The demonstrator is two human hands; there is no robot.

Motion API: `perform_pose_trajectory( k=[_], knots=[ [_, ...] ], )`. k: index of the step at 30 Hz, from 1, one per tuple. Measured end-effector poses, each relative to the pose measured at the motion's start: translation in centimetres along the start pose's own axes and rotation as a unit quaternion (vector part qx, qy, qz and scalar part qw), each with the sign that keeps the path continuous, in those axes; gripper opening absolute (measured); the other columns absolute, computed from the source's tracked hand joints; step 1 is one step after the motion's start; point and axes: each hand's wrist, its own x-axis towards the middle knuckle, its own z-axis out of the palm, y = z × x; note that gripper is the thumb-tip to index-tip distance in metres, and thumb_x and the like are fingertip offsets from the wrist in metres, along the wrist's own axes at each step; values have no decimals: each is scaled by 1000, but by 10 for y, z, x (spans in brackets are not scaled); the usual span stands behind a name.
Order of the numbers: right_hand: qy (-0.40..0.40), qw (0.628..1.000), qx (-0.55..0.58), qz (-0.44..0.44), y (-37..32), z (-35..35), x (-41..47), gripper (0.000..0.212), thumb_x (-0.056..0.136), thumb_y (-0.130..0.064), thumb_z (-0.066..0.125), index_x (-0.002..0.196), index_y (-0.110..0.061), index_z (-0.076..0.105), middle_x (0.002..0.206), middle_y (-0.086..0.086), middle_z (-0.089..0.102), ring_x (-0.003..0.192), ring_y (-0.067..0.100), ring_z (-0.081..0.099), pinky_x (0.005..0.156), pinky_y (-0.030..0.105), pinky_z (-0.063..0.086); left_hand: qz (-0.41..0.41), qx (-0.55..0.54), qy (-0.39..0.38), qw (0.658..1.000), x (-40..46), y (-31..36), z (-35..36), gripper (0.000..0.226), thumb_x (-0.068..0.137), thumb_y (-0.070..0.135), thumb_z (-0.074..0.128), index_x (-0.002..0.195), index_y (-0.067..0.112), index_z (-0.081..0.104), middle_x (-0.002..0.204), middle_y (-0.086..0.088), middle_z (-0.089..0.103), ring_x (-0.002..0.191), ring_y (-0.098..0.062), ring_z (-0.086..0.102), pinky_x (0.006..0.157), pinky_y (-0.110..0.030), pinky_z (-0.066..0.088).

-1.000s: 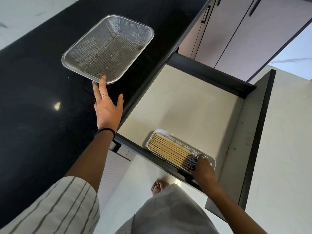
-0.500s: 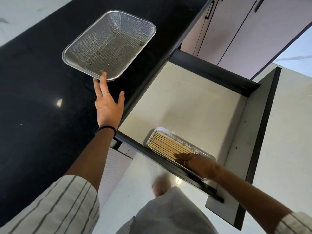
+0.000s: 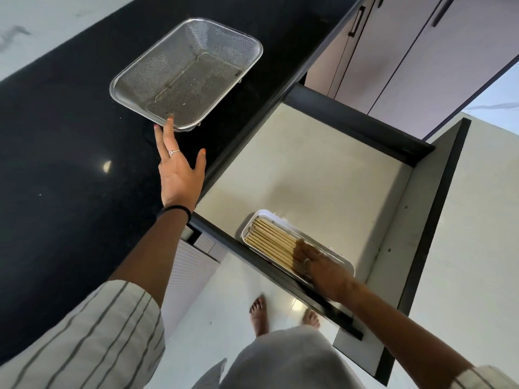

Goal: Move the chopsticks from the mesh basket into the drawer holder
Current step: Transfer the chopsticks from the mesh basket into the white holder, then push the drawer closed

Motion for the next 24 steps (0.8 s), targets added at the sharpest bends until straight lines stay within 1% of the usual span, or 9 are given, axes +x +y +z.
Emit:
perform_pose_trajectory(
  k=[4,6,8,11,13,15,18,22,24],
  knots=[
    [-12,998,67,17,-1,1,0,62,99,-36,42,151,-13,18,162,6,5,149,21,4,122,36,12,3,-28,5,1000,0,0,2,73,94,20,60,150,25,14,160,-9,12,129,-28,45,99,-27,41],
    [1,994,112,14,-1,-3,-2,60,96,-25,48,149,-11,23,161,3,9,149,21,9,122,38,14,-12,-47,17,999,-1,1,2,75,93,17,61,150,22,12,159,-8,12,130,-25,44,96,-16,37],
    [22,988,155,9,3,-10,-6,60,91,-11,51,147,-8,29,161,3,11,147,25,15,120,40,18,-44,-74,41,995,-8,8,4,78,92,15,62,150,21,11,159,-6,12,130,-25,45,97,-16,38],
    [38,991,114,-64,15,-23,-9,56,94,-18,46,147,-10,29,160,8,13,146,24,19,120,37,20,-65,-87,83,991,-33,28,13,79,91,13,62,151,13,11,158,-8,13,133,-22,38,100,-8,33],
    [41,986,129,-99,27,-32,-17,56,92,-12,46,146,-9,33,159,9,15,145,23,23,119,32,21,-60,-78,98,990,-59,46,24,77,91,10,62,150,6,12,157,-14,14,137,-24,31,102,-2,26],
    [55,981,151,-113,40,-43,-26,57,89,-1,45,144,-9,37,159,7,17,144,23,25,117,32,24,-60,-55,88,993,-84,63,35,76,92,15,61,150,4,12,157,-17,15,139,-29,29,108,-11,26],
    [83,978,138,-136,67,-55,-42,56,86,6,44,140,-9,44,155,8,27,140,24,33,115,30,29,-53,1,29,998,-124,91,56,75,95,27,58,152,8,12,158,-18,14,144,-32,22,115,-43,27],
    [110,977,116,-144,108,-67,-61,45,89,0,43,131,-10,56,144,7,47,131,23,46,110,27,33,-37,26,-73,996,-177,130,88,75,96,41,52,153,16,10,161,-12,2,141,-25,21,112,-53,30],
    [109,978,120,-130,130,-70,-73,39,93,-6,44,128,-13,59,139,6,53,129,21,48,111,27,32,-23,31,-113,993,-205,150,104,76,95,41,53,153,16,10,162,-6,1,146,-21,13,113,-53,28]
  ],
)
